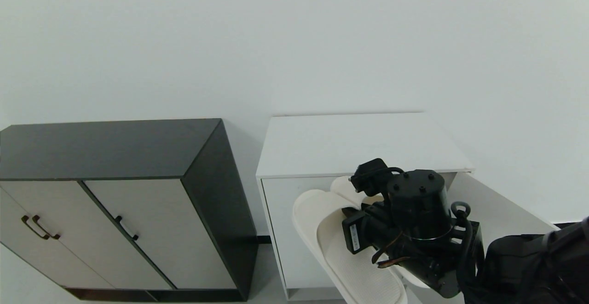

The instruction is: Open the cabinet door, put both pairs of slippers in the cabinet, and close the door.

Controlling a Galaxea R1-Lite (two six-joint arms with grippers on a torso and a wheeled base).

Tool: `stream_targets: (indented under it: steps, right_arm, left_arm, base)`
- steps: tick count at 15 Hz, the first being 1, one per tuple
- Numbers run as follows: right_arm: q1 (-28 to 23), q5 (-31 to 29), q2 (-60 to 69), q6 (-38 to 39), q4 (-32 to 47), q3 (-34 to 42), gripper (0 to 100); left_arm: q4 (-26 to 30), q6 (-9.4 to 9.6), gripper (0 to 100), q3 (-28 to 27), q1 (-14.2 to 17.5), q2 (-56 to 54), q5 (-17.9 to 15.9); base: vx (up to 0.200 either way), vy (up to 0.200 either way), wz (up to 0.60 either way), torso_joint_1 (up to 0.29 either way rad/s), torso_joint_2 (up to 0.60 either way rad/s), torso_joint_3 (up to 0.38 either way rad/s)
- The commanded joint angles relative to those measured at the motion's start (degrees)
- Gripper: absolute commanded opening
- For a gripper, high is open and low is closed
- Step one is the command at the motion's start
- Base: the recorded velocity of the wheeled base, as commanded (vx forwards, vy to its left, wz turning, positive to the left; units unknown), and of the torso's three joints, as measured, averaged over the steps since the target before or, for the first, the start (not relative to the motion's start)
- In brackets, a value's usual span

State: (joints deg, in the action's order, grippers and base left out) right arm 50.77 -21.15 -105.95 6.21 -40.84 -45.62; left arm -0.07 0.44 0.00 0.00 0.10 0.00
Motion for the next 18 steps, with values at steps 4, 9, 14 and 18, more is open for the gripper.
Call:
stream_targets:
  steps: [4, 9, 14, 18]
  right_arm:
    - [0.0, 0.0, -0.4, -0.8, 0.1, 0.0, 0]
    - [0.3, 0.0, -0.4, -0.8, 0.1, 0.0, 0]
    - [0.6, 0.0, -0.1, -0.7, 0.0, 0.1, 0]
    - [0.5, 0.1, 0.0, -0.7, -1.3, 1.2, 0]
  left_arm:
    - [0.0, 0.00, 0, 0.0, 0.0, 0.0, 0.0]
    - [0.0, 0.09, 0, 0.0, 0.0, 0.0, 0.0]
    - [0.0, 0.09, 0, 0.0, 0.0, 0.0, 0.0]
    - [0.0, 0.09, 0, 0.0, 0.0, 0.0, 0.0]
  base:
    - [0.000, 0.000, 0.00, 0.000, 0.00, 0.000]
    - [0.000, -0.080, 0.00, 0.001, 0.00, 0.002]
    - [0.000, -0.200, 0.00, 0.004, 0.00, 0.003]
    - [0.000, -0.200, 0.00, 0.004, 0.00, 0.005]
